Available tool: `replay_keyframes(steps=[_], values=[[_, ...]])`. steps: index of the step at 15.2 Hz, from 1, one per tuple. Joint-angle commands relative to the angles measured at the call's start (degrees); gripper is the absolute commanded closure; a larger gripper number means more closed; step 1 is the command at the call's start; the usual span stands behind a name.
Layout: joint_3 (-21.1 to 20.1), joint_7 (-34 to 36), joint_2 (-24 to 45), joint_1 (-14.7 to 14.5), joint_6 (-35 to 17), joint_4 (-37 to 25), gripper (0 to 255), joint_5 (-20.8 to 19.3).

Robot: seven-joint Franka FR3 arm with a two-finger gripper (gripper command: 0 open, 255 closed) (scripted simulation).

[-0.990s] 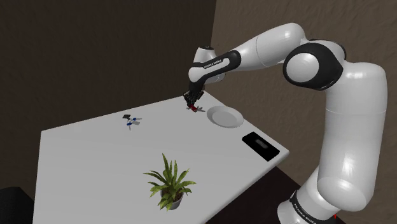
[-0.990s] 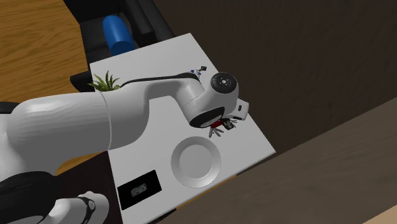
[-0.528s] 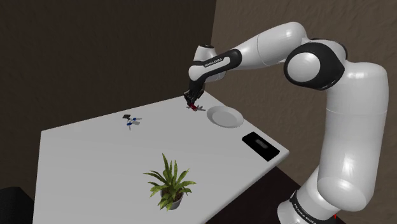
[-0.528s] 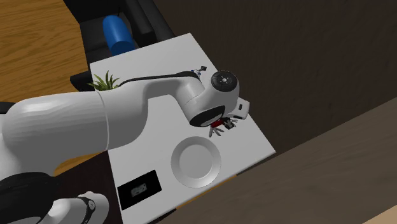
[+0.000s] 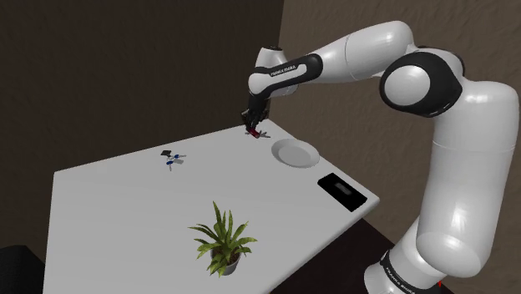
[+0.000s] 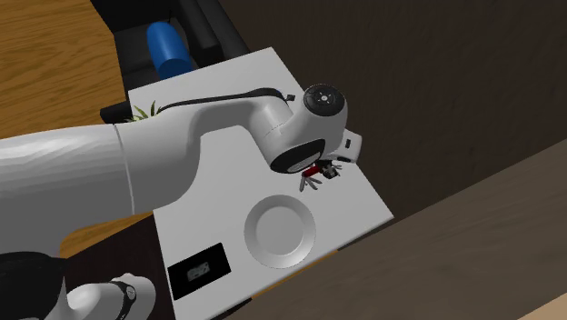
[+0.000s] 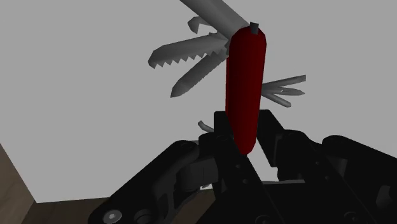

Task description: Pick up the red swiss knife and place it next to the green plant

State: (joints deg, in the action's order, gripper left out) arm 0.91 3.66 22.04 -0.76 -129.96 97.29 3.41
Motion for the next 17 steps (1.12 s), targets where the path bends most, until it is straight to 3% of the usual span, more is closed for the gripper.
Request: replay_keyframes(steps=[1, 17], values=[[0.03, 0.07, -0.78, -0.01, 1.31, -0.5, 255, -0.06], [0.15, 0.66, -3.7, 0.0, 12.44, -8.73, 255, -0.44]])
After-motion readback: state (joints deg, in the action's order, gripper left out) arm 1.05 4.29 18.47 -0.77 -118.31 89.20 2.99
